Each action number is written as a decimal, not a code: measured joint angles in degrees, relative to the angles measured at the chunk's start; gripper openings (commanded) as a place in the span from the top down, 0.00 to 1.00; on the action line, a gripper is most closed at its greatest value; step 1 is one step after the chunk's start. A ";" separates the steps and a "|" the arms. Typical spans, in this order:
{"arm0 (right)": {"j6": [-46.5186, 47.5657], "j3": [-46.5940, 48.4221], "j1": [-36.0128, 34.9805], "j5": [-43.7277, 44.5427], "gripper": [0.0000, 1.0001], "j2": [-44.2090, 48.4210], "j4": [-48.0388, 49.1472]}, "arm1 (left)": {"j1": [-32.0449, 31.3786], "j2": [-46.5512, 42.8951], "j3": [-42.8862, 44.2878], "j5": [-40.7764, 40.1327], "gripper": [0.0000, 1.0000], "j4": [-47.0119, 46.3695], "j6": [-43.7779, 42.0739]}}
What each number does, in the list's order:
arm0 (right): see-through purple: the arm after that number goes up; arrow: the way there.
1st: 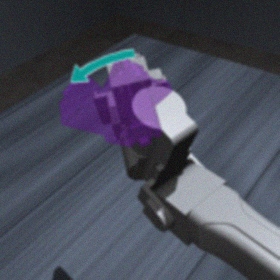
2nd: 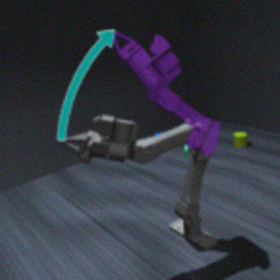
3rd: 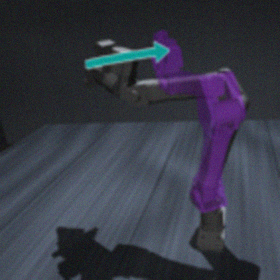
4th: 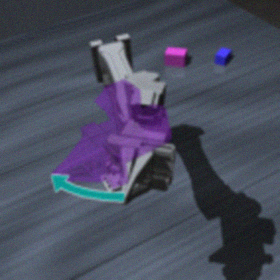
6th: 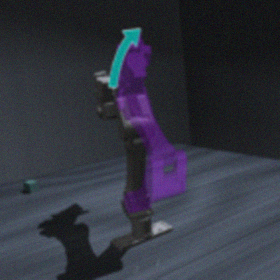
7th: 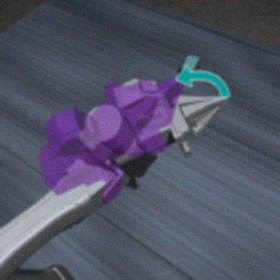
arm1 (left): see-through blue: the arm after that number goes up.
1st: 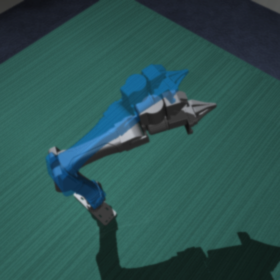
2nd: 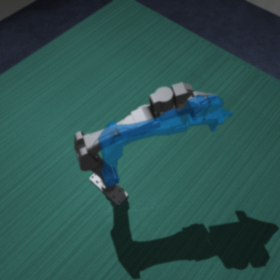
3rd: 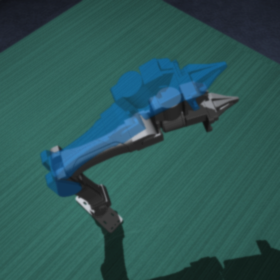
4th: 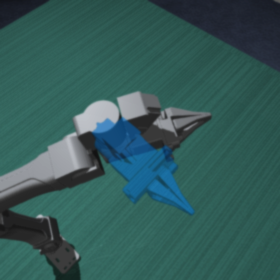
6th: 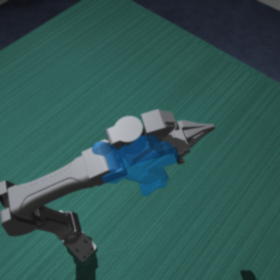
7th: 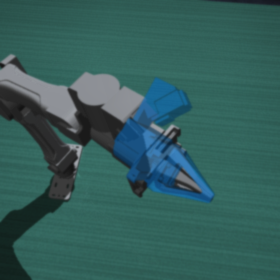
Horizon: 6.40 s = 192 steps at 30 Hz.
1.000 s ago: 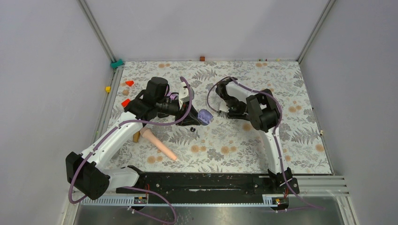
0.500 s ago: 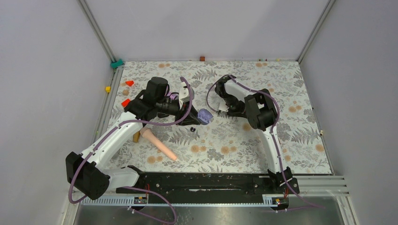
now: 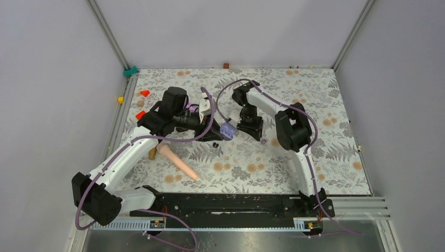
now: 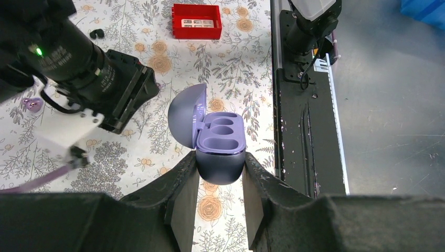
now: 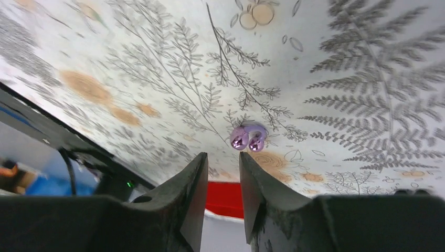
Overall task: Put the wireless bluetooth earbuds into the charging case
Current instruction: Adjust the earbud at the center of the board.
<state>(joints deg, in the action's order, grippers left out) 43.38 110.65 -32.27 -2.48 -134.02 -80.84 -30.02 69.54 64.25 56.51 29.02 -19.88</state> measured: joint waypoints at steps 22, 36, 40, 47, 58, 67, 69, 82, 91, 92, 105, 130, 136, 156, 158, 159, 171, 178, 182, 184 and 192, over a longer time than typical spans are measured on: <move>-36.65 -33.88 2.10 -4.02 0.42 24.17 30.58 | 0.00 -1.36 0.00 -0.87 0.95 0.09 -0.33; -45.11 -35.45 7.15 -6.27 0.41 22.60 37.75 | 0.00 -1.33 0.44 -1.95 1.00 1.09 -0.70; -45.90 -33.75 7.15 -6.67 0.41 21.18 37.48 | 0.00 -1.33 0.46 -2.05 1.00 1.09 -0.70; -46.49 -25.81 7.15 -7.91 0.41 16.55 36.11 | 0.00 -1.33 0.55 -2.38 1.00 1.11 -0.70; -38.88 -5.92 0.66 -11.72 0.41 4.26 29.24 | 0.00 -1.33 0.55 -2.99 1.00 1.11 -0.74; -29.09 -7.82 -6.51 -8.50 0.40 6.12 27.82 | 0.00 -1.33 0.55 -3.08 1.00 1.11 -0.92; -28.04 -8.96 -6.05 -7.50 0.40 7.89 27.76 | 0.00 -1.33 0.55 -3.08 1.00 1.11 -0.92; -26.67 -15.37 -4.87 -5.53 0.49 23.02 33.99 | 0.00 -1.33 0.55 -3.08 1.00 1.14 -0.92; -26.56 -16.90 -4.81 -2.82 0.53 17.16 35.36 | 0.00 -1.33 0.55 -3.08 1.00 1.11 -0.92; -26.45 -17.22 -5.11 -1.62 0.53 16.85 36.06 | 0.00 -1.33 0.55 -3.08 1.00 1.14 -0.92; -25.22 -17.84 -12.13 7.08 0.48 12.31 41.99 | 0.00 -1.33 0.55 -3.15 1.00 1.14 -0.92; -21.92 -16.28 -12.90 17.92 0.54 8.98 46.12 | 0.00 -1.33 0.55 -3.23 1.00 1.11 -0.92; -21.53 -16.28 -13.00 20.98 0.60 8.48 46.84 | 0.00 -1.33 0.55 -3.23 1.00 1.14 -0.94; -19.41 -20.35 -12.52 21.00 0.88 10.99 48.39 | 0.00 -1.33 0.55 -3.26 1.00 1.14 -1.11; -19.63 -22.51 -11.61 16.63 0.88 14.34 48.09 | 0.00 -1.33 0.55 -3.23 1.00 1.14 -1.11; -19.74 -23.21 -10.95 14.45 0.88 15.91 48.06 | 0.00 -1.33 0.55 -3.23 1.00 1.14 -1.11; -38.58 -32.13 8.04 -31.08 0.86 29.20 59.41 | 0.00 -1.31 0.57 -3.15 1.00 1.16 -1.05; -53.51 -39.01 7.91 -43.67 0.73 22.27 67.21 | 0.00 -1.31 0.63 -3.17 1.00 1.18 -1.05; -53.83 -39.91 7.89 -41.35 0.70 22.53 65.37 | 0.00 -1.31 0.63 -3.17 1.00 1.18 -1.05; -52.74 -39.89 7.89 -38.69 0.69 23.65 63.04 | 0.00 -1.31 0.63 -3.17 1.00 1.18 -1.05; -47.15 -35.89 7.89 -23.69 0.62 25.66 52.63 | 0.00 -1.29 0.63 -3.17 1.00 1.31 -1.03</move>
<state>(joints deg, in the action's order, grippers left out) -3.77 74.76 -24.38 -26.17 -108.36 -28.21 -30.02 68.25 64.88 53.34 30.33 -20.91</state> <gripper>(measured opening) 0.369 0.330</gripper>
